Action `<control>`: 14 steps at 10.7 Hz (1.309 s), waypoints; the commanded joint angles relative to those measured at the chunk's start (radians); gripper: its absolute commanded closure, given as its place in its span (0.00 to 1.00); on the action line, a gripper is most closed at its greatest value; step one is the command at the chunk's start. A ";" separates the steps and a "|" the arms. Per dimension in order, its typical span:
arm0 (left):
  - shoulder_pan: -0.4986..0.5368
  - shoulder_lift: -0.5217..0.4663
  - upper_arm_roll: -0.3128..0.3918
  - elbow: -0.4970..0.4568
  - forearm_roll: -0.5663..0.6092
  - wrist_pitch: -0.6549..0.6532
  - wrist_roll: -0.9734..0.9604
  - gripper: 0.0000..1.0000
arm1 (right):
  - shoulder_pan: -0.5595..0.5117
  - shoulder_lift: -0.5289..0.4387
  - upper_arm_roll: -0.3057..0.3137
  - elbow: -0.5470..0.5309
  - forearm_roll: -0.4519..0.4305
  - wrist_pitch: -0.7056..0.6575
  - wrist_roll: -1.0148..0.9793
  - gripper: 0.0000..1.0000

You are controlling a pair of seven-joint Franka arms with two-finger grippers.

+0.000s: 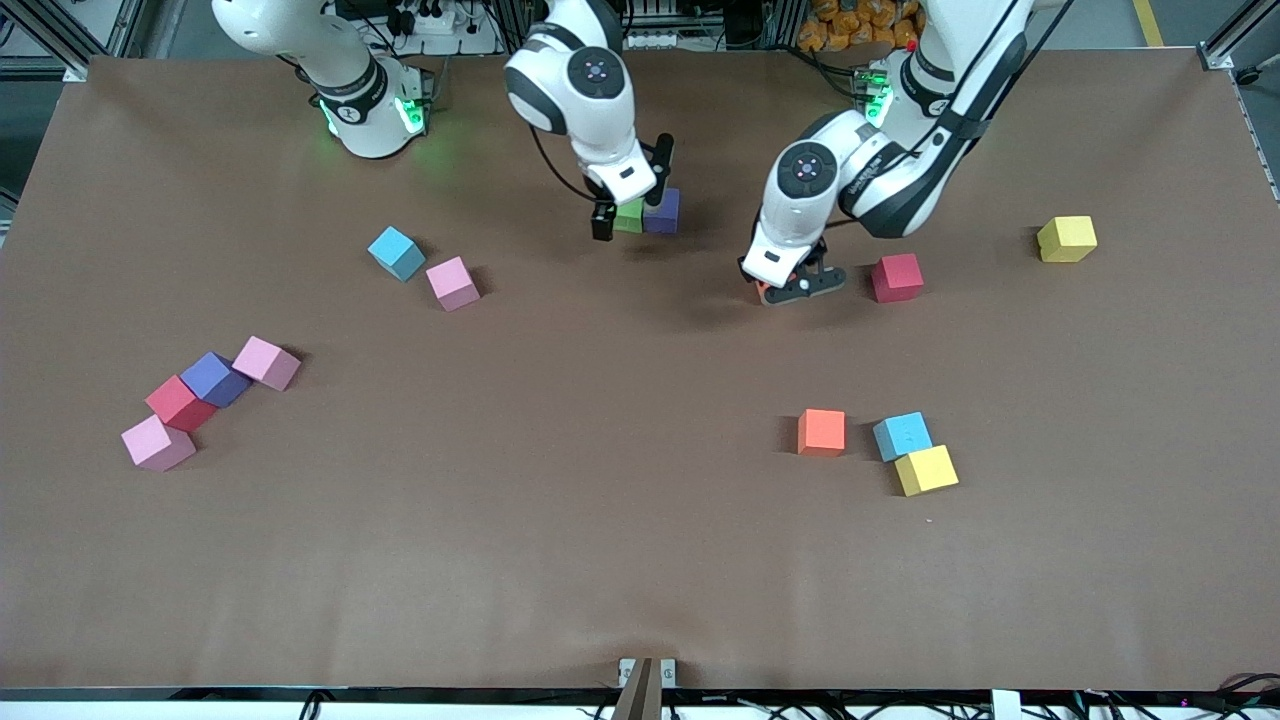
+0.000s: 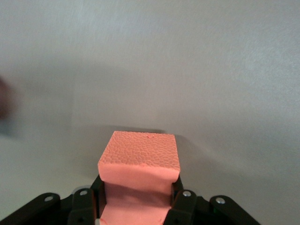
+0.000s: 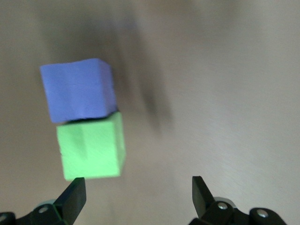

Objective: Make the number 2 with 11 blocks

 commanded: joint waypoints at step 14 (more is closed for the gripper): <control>0.006 -0.057 -0.149 -0.110 -0.605 0.140 -0.620 0.64 | -0.620 -0.150 -0.004 -0.053 -0.032 -0.280 0.134 0.00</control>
